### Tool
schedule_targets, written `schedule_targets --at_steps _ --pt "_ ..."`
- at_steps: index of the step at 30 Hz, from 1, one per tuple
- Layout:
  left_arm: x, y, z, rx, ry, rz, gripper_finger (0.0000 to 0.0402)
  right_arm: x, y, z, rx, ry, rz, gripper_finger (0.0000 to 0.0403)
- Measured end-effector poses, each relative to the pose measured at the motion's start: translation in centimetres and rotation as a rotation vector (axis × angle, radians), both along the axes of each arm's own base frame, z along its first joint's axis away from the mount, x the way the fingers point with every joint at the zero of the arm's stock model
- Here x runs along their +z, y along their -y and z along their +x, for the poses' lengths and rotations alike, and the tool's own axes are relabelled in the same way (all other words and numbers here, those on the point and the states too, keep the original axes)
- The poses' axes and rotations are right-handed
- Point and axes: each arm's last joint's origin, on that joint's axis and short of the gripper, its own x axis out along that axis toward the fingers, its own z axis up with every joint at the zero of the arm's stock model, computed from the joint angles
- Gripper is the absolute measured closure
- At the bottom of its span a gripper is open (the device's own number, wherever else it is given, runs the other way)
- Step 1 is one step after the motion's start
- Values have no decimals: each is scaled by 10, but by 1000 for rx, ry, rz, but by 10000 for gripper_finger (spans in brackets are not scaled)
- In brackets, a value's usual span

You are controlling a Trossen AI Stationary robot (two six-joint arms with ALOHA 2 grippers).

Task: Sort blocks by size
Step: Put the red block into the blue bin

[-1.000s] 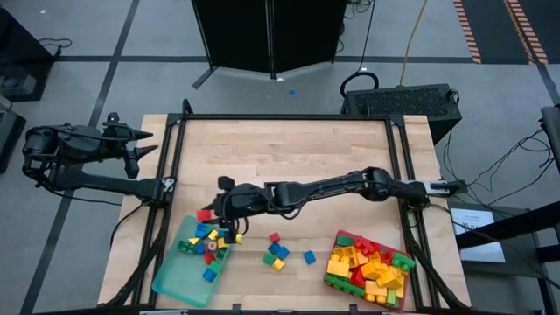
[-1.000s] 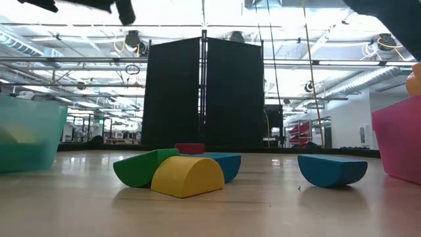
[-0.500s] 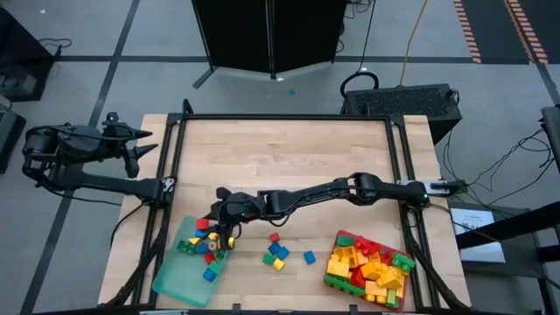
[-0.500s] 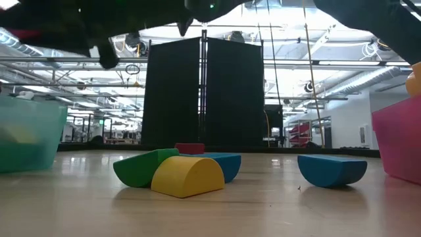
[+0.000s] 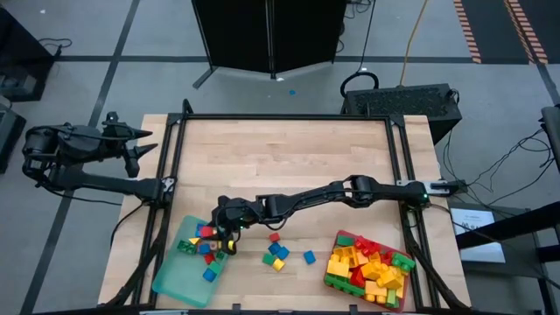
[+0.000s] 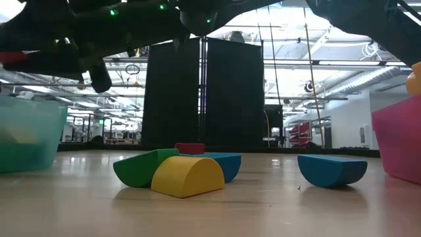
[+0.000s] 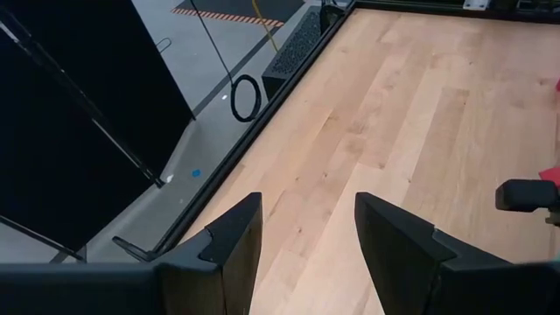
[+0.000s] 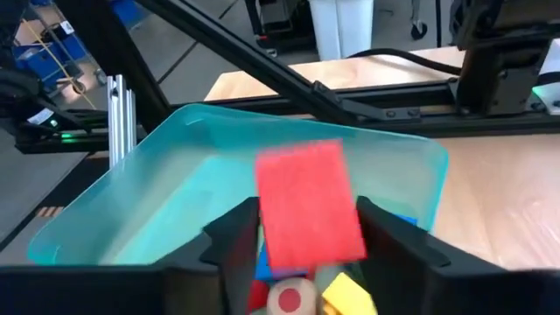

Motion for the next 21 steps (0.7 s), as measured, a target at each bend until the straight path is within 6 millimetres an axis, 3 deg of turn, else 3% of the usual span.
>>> schedule_targets --at_steps 4,9,11,17,21 --pt "0 0 0 0 0 0 214 -1 0 0 -2 -7 4 191" --pt "0 0 0 0 0 0 214 -3 1 -3 -11 -85 31 172" --pt "0 0 0 0 0 -1 214 -1 2 -10 -9 -201 45 171" --pt "0 1 0 -17 -1 -14 214 33 5 -49 -40 -564 -8 172" --pt "0 1 0 -25 -2 -19 214 19 -14 -79 -27 -855 -113 169"
